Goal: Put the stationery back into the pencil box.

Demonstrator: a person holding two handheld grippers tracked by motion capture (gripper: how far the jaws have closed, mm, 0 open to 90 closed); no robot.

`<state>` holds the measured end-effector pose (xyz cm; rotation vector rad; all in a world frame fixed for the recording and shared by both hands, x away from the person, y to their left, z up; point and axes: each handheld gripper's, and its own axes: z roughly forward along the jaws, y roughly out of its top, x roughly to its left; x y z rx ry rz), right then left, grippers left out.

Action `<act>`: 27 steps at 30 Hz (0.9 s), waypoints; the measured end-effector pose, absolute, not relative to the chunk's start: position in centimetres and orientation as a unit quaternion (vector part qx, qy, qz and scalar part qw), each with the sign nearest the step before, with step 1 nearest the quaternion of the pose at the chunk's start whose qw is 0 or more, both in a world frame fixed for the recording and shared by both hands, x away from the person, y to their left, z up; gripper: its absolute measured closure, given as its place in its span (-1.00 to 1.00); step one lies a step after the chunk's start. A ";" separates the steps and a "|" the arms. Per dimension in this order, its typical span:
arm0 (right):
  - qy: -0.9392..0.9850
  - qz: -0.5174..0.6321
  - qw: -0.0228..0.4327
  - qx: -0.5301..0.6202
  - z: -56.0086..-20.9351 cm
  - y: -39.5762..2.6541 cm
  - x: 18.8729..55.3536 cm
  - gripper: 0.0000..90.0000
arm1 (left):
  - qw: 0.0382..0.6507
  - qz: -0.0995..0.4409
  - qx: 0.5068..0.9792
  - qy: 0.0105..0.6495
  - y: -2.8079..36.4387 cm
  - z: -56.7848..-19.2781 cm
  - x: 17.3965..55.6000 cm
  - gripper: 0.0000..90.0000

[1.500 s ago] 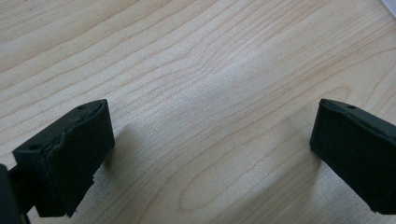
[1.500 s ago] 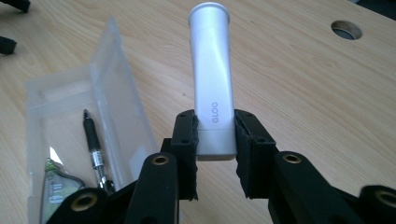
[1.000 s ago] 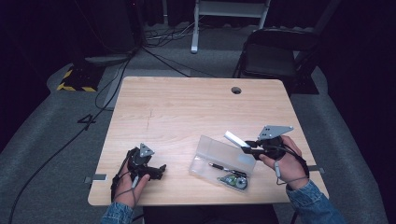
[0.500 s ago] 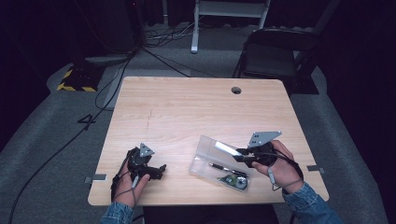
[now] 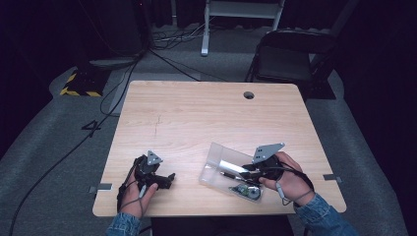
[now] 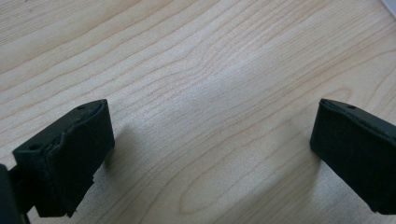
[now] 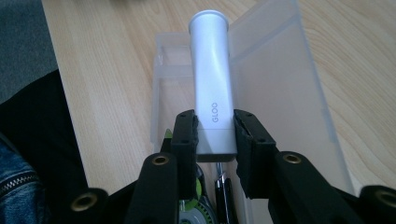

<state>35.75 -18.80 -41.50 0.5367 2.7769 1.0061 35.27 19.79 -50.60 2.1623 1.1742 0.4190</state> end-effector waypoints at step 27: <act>0.944 0.290 0.033 0.154 -44.2 -16.5 36.3 0.59 | 0.318 0.159 0.821 0.447 19.8 -50.6 35.3 -1.00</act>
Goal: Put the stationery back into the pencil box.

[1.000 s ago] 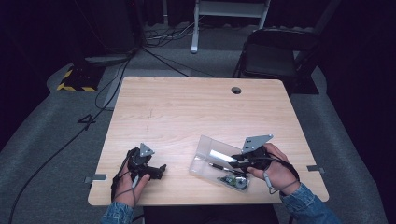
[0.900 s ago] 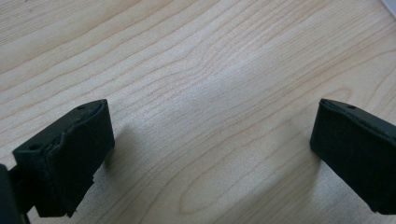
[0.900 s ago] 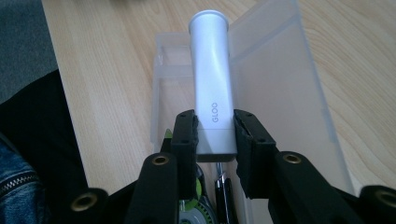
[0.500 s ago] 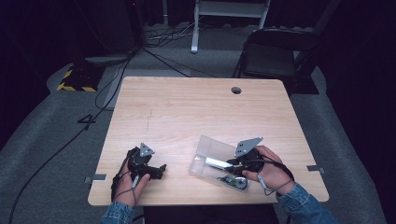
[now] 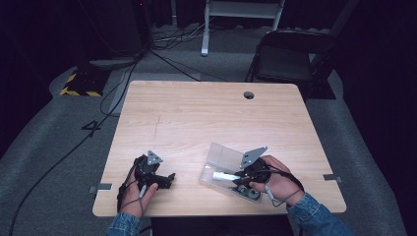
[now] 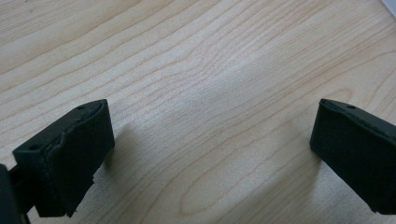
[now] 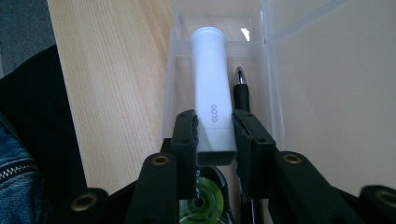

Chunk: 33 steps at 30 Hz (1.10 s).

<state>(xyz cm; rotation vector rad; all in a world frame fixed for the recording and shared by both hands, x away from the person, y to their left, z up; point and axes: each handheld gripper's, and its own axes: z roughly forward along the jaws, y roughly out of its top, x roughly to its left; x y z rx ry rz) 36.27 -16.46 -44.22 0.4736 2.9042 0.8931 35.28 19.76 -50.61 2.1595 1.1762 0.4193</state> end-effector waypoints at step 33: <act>0.942 0.269 0.063 0.191 -46.3 -15.4 36.4 0.52 | 0.319 0.158 0.819 0.450 19.7 -50.6 35.3 -1.00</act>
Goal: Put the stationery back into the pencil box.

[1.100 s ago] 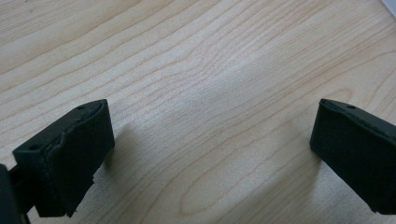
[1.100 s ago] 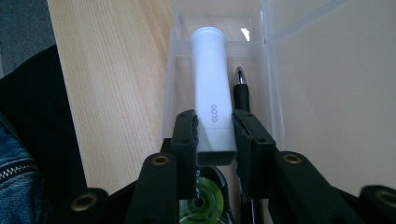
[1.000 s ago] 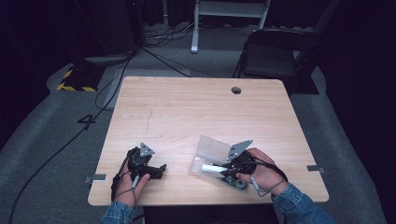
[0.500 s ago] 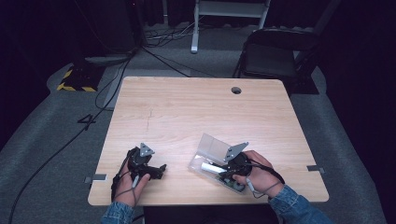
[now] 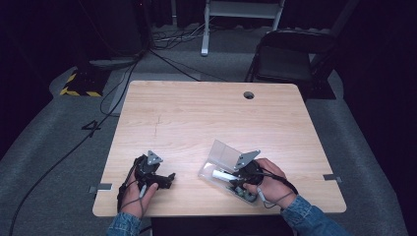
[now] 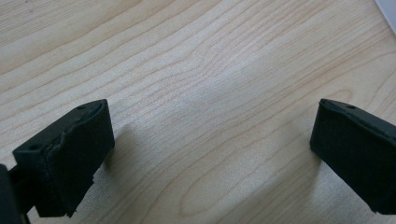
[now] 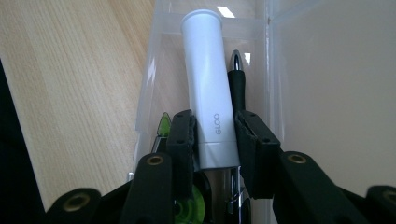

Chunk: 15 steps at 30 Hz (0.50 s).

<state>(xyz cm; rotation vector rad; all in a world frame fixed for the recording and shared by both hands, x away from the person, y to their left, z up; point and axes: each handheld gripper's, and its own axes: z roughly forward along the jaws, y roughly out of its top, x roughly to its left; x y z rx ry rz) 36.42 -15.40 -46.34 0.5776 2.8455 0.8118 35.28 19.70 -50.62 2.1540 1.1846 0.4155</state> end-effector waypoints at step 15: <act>0.938 0.276 0.063 0.198 -46.2 -15.3 36.1 0.49 | 0.318 0.158 0.819 0.450 19.7 -50.6 35.3 -1.00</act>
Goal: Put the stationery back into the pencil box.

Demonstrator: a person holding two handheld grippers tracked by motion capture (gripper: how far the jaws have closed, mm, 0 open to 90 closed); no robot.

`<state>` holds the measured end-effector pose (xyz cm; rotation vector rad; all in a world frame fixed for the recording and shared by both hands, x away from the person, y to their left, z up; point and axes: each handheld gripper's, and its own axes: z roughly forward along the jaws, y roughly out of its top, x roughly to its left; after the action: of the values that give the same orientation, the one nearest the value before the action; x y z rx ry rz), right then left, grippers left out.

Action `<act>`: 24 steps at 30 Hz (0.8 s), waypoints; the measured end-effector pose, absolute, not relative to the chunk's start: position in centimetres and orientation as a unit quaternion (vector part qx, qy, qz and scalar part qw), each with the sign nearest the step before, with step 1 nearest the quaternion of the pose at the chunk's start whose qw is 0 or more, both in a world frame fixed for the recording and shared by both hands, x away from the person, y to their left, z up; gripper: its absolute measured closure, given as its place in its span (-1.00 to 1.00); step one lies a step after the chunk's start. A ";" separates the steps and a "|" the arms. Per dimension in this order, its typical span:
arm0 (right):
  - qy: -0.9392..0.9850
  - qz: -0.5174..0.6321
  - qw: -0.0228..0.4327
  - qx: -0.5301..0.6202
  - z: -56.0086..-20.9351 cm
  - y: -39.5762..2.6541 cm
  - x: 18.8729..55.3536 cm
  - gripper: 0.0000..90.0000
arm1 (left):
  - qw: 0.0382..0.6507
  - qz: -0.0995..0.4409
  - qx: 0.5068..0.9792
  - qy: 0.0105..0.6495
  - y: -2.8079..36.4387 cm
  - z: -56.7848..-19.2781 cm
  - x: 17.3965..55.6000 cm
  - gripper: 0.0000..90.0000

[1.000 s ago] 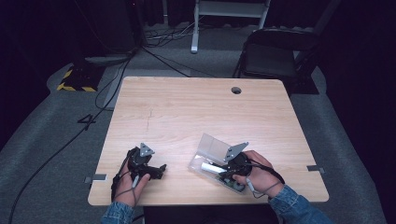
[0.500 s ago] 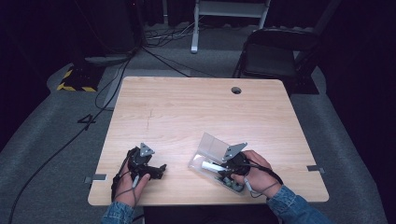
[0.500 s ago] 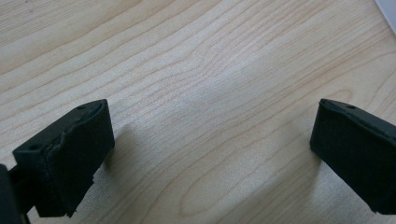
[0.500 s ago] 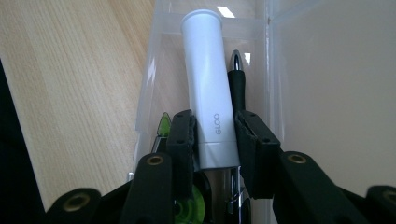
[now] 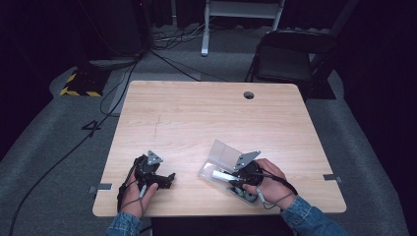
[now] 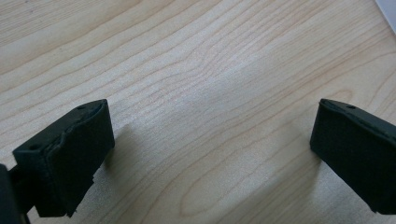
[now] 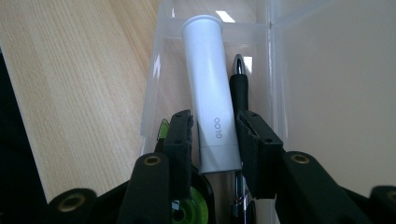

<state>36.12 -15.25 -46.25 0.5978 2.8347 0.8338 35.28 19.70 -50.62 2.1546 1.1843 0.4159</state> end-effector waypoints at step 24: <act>0.936 0.280 0.055 0.205 -45.5 -15.9 36.1 0.73 | 0.318 0.158 0.819 0.450 19.7 -50.6 35.3 -1.00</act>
<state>36.08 -15.88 -45.49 0.6224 2.8421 0.8512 35.28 19.71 -50.62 2.1547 1.1843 0.4162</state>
